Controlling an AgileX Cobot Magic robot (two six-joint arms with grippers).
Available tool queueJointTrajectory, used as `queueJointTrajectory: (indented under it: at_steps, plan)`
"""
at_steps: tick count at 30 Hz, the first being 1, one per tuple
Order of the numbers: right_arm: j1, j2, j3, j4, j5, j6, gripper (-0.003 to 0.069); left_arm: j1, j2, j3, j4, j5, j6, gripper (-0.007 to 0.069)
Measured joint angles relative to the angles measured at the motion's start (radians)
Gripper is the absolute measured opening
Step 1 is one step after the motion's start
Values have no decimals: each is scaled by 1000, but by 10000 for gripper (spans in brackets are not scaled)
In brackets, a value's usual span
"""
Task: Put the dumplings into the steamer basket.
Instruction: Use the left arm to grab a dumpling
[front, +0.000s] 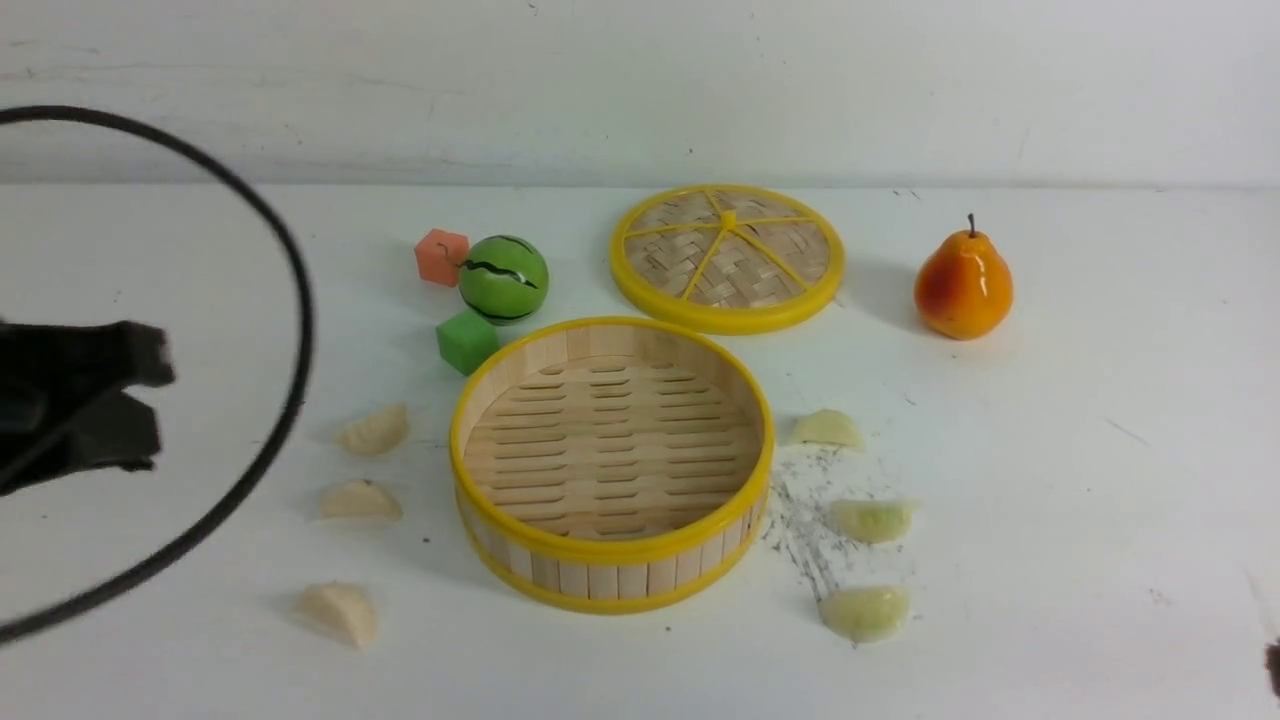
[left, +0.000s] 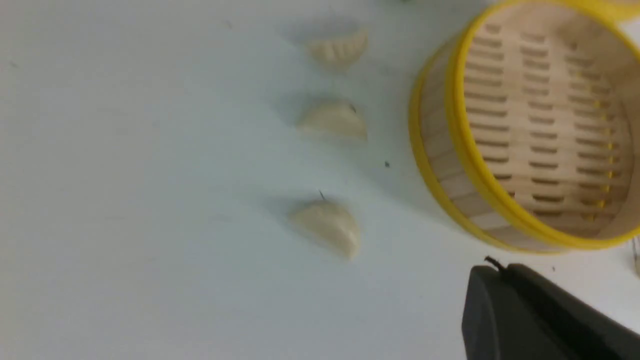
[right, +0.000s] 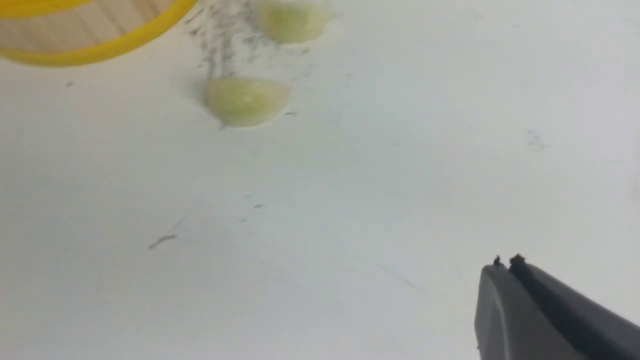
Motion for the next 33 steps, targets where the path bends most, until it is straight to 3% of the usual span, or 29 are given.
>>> queueJointTrajectory:
  at_steps: [7,17,23,26,29,33]
  plan:
    - [115,129,-1,176,-78,-199,-4,0,392,-282,-55,101,141,-14]
    - [142,173,-1,201,-88,-243,-2,-16,710,-572,-3,87,208,8]
    - [145,173,-1,203,-91,-245,-1,-114,871,-684,256,71,247,152]
    - [147,173,-1,203,-91,-246,1,-163,926,-692,387,48,261,298]
    - [147,173,-1,206,-90,-246,5,-193,971,-693,455,51,265,418]
    - [147,173,-1,207,-90,-247,6,-209,1002,-693,496,43,267,482]
